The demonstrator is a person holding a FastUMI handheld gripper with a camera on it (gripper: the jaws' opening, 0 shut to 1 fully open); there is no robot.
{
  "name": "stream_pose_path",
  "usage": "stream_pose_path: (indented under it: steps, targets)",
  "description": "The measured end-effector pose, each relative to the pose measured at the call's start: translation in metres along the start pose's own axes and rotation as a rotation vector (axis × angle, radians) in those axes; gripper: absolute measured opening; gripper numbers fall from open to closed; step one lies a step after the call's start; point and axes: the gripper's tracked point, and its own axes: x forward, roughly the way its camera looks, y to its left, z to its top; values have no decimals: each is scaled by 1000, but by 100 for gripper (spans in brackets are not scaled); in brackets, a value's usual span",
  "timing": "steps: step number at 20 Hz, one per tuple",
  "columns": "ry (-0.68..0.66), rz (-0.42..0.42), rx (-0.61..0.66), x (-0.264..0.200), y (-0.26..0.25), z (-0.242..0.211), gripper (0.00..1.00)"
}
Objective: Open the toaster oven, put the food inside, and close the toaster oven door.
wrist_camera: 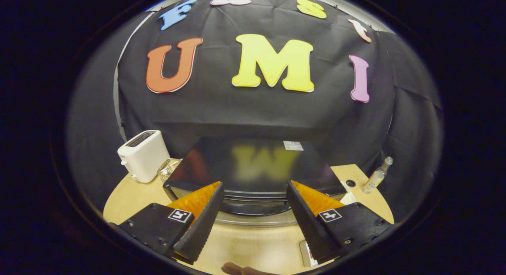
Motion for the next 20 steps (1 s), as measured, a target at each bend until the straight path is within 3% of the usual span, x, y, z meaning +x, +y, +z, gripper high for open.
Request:
stream_pose_path:
  steps: [8,20]
  targets:
    - [36,74,21,20,-2,-12,100]
    - [-38,70,-26,-27,-2,-53,100]
